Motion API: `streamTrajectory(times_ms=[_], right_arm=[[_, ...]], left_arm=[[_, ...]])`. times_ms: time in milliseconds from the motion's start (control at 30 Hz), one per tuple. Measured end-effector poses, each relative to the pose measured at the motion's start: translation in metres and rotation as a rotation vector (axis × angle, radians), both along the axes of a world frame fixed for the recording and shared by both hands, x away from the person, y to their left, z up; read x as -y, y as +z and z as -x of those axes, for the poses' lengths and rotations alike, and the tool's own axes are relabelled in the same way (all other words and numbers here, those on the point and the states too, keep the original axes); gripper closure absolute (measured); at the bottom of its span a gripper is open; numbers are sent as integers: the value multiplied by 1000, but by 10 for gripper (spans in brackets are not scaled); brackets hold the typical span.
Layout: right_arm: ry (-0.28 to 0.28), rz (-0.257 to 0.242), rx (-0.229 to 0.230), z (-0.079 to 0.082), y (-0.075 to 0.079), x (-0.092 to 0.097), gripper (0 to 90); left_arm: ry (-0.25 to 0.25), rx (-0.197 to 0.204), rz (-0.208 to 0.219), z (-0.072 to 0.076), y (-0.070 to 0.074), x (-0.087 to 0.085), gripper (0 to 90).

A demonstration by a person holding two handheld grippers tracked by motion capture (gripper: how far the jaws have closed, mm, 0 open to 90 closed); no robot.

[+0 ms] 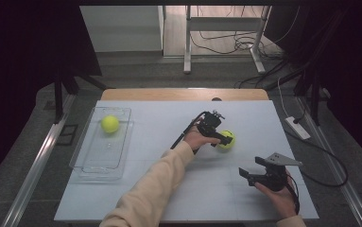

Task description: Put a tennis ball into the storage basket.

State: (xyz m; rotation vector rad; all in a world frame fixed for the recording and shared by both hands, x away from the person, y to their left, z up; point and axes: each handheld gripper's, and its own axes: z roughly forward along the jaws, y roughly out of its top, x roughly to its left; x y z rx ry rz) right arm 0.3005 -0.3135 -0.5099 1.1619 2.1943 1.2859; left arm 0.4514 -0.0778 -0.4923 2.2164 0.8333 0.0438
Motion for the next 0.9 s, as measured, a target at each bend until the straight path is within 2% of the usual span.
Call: streamTrajectory(times_ms=[433, 533, 633, 700, 800, 900], right_arm=[[5, 10, -1, 0, -1, -1, 127], [2, 8, -2, 0, -1, 0, 127], [3, 8, 0, 0, -1, 0, 127], [0, 10, -1, 0, -1, 1, 127], [-3, 8, -1, 0, -1, 2, 127], [-4, 14, 3, 0, -1, 1, 128]], left_arm=[[-3, -16, -6, -3, -8, 14, 108], [-8, -16, -13, -3, -10, 17, 146], [-24, -11, -13, -1, -10, 19, 250], [-33, -8, -42, 1, -7, 20, 261], [-36, 1, -63, 1, -6, 20, 266], [-30, -2, -63, 2, -4, 18, 269]])
